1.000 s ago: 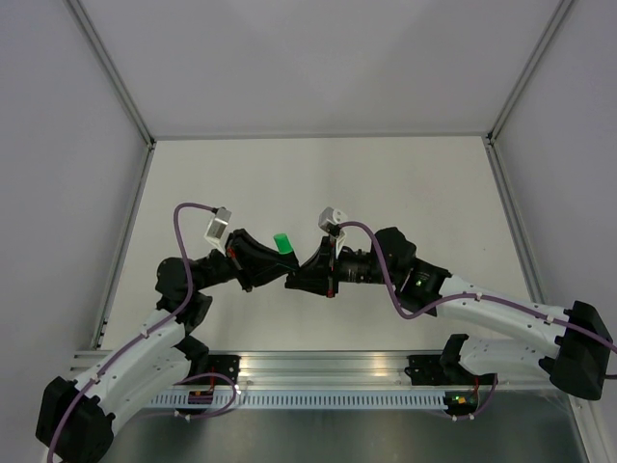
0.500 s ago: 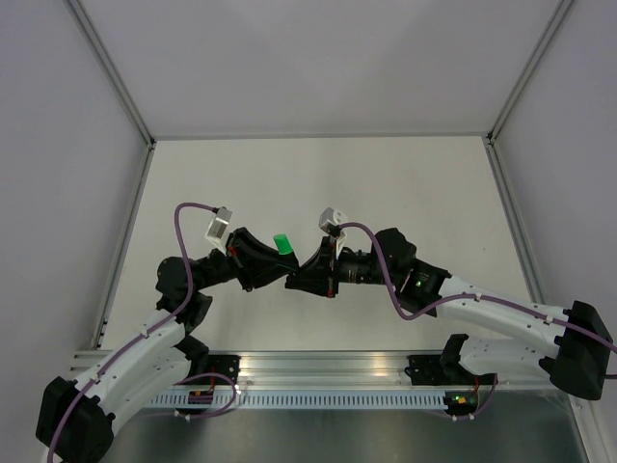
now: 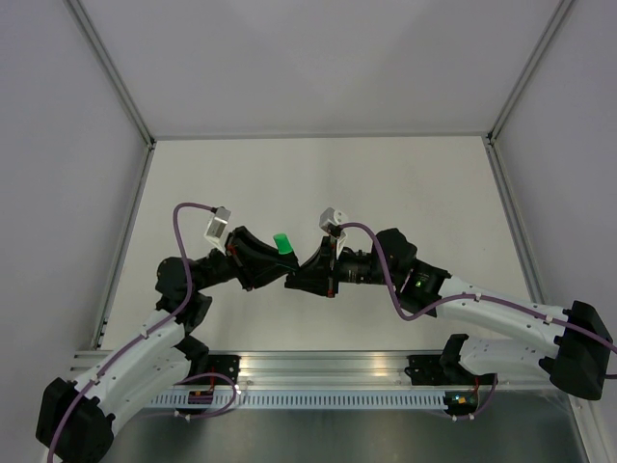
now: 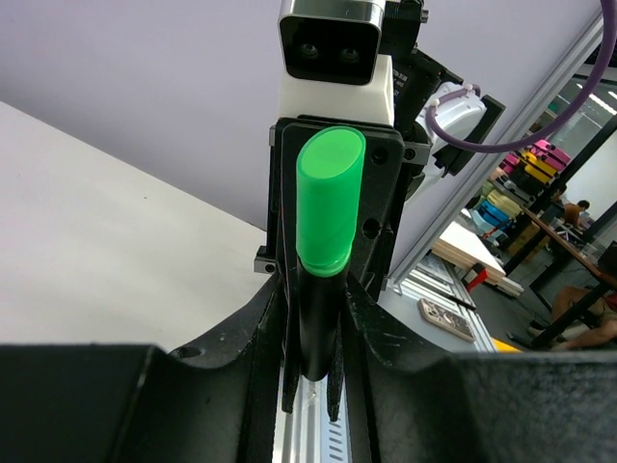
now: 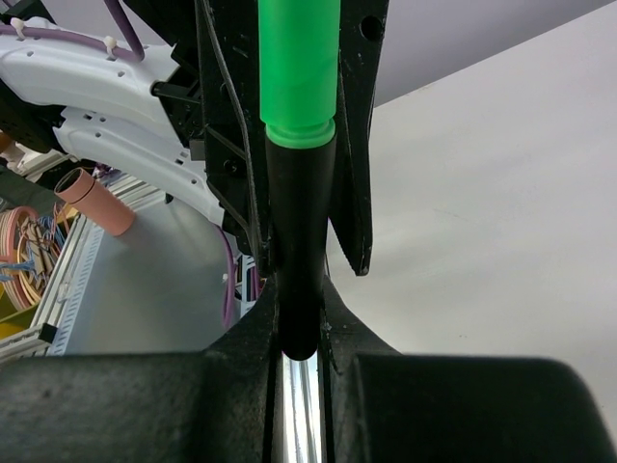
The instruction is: Insert the pens into the pen caps
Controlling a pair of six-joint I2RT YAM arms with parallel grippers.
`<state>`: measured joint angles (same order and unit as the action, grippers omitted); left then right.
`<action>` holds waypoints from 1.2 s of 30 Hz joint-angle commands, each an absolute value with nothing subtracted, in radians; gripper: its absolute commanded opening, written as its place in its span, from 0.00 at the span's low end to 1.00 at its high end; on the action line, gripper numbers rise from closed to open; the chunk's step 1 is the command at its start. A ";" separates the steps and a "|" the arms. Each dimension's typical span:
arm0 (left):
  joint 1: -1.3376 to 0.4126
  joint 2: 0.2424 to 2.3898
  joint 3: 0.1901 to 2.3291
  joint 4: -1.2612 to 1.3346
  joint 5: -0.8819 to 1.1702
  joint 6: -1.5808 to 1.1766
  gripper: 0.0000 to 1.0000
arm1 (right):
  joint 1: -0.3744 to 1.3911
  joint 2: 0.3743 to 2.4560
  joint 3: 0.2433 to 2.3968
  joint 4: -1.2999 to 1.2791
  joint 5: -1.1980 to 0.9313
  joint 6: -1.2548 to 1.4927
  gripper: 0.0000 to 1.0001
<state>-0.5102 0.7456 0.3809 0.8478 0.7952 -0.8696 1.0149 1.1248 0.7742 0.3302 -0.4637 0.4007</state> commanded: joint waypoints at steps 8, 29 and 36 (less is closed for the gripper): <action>-0.499 0.716 0.385 0.881 0.721 -0.859 0.38 | 1.028 1.123 0.776 0.383 -0.485 0.411 0.00; -0.499 0.712 0.373 0.922 0.755 -0.861 0.02 | 1.026 1.134 0.824 0.328 -0.479 0.393 0.40; -0.499 0.707 0.370 0.925 0.756 -0.867 0.02 | 1.026 1.126 0.868 0.302 -0.479 0.380 0.58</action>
